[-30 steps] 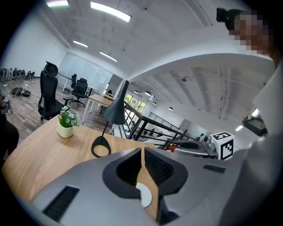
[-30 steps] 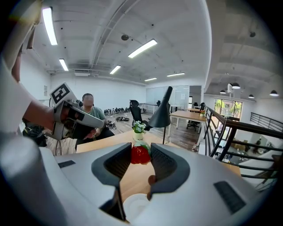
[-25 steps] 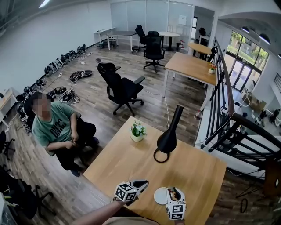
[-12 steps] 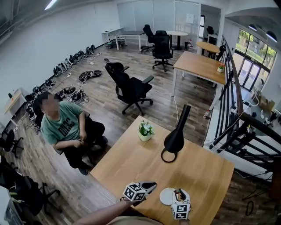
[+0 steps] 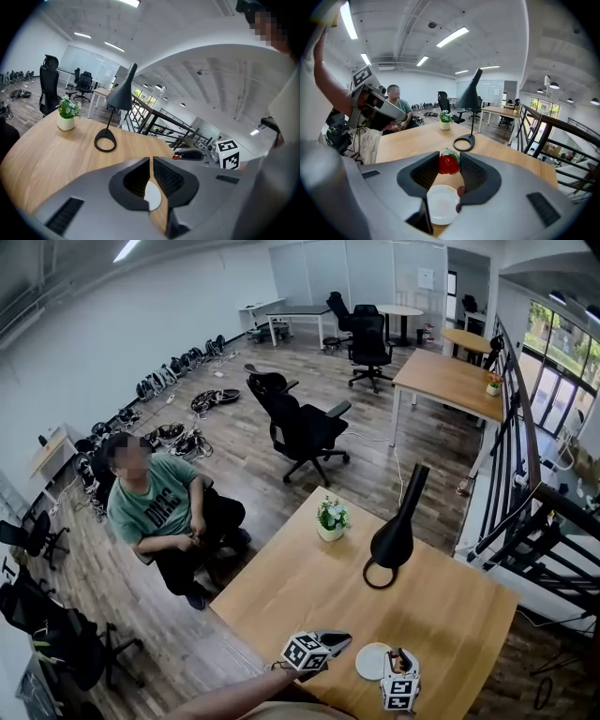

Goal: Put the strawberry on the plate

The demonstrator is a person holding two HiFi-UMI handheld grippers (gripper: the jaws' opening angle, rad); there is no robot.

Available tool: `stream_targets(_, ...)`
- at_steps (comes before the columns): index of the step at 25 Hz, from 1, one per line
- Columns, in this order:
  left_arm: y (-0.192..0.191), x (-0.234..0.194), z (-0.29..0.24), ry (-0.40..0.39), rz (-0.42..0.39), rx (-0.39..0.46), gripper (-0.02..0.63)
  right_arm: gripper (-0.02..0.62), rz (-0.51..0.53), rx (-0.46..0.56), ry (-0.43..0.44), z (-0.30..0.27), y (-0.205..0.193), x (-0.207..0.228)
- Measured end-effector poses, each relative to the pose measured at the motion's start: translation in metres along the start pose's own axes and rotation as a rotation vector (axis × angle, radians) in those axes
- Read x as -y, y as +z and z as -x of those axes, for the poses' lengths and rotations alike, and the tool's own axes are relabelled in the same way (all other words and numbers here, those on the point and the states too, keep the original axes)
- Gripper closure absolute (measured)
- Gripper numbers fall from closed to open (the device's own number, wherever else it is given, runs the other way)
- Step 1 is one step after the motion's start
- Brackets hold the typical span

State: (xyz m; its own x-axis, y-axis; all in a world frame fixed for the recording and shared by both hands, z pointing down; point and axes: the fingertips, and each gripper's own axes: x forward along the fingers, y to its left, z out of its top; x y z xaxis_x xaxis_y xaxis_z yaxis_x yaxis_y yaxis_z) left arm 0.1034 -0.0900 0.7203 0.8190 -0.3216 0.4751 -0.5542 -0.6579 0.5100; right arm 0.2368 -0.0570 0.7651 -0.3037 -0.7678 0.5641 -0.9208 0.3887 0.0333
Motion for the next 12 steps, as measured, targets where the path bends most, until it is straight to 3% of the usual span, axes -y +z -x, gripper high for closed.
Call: stream_targets(12,-0.025,-0.011,-0.012,0.011,-0.002,-0.079,0.6,0.456,0.013,-0.091,0.027,-0.026,-0.044,0.0)
